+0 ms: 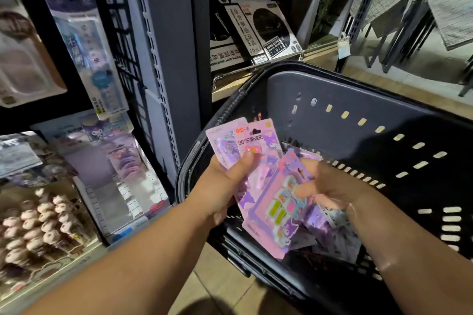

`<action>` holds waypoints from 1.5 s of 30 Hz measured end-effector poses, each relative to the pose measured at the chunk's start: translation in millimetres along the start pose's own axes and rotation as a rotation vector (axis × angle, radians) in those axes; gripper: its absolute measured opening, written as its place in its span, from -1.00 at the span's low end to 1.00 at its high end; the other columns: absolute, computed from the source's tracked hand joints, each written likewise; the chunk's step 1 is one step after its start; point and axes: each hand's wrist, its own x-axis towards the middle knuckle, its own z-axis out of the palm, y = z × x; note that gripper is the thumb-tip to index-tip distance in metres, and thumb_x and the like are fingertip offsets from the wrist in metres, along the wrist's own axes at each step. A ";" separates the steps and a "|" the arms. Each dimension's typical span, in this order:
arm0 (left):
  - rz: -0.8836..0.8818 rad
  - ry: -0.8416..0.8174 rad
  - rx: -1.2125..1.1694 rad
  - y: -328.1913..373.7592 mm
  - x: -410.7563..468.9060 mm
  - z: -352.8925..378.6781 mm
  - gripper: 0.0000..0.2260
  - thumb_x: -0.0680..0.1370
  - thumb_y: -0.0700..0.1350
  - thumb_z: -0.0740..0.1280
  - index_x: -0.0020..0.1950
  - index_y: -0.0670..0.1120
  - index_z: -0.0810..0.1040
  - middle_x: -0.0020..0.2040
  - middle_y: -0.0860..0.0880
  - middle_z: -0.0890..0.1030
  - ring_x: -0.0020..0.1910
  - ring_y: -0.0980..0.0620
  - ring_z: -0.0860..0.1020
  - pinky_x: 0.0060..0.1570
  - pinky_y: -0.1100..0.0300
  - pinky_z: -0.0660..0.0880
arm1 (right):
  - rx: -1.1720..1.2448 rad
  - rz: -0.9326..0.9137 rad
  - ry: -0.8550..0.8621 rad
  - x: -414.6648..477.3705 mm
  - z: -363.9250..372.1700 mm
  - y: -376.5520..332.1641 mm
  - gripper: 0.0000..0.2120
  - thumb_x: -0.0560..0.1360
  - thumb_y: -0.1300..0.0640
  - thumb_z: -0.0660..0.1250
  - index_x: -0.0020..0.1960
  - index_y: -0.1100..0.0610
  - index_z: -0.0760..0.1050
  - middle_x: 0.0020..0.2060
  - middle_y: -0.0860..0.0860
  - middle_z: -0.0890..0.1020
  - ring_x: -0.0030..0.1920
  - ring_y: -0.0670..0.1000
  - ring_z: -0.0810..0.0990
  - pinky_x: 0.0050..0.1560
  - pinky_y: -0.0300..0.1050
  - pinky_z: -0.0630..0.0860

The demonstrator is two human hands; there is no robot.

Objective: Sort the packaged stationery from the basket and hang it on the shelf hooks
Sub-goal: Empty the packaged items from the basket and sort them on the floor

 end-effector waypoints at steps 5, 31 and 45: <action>0.056 0.098 -0.080 0.5 1.9 -2.9 -0.69 0.51 -0.28 0.38 0.25 -0.17 0.54 0.12 -0.17 0.67 0.06 -0.14 0.66 -0.04 0.05 0.62 | -0.223 0.049 0.111 8.7 10.8 -8.0 -0.51 0.23 0.15 0.55 0.12 0.14 0.53 -0.04 0.10 0.69 -0.10 0.06 0.68 -0.24 -0.05 0.58; -0.090 0.074 0.031 3.2 -8.2 0.3 -0.31 0.28 -0.09 0.60 0.28 -0.08 0.30 0.22 -0.15 0.56 0.02 -0.06 0.68 -0.08 -0.01 0.64 | -0.017 -0.356 0.629 33.9 82.2 -12.5 -0.76 0.47 0.17 0.43 0.07 0.05 0.44 -0.07 0.10 0.68 -0.09 0.09 0.69 -0.16 0.00 0.63; -0.147 -0.066 -0.003 -3.5 2.9 -13.0 -0.38 0.25 -0.28 0.54 0.29 -0.17 0.47 0.06 -0.20 0.68 -0.02 -0.16 0.67 -0.14 -0.02 0.62 | -0.143 -0.305 0.617 35.8 88.3 -7.6 -0.70 0.57 -0.29 0.00 0.24 -0.26 0.28 0.27 0.05 0.52 0.25 0.06 0.52 0.32 0.13 0.42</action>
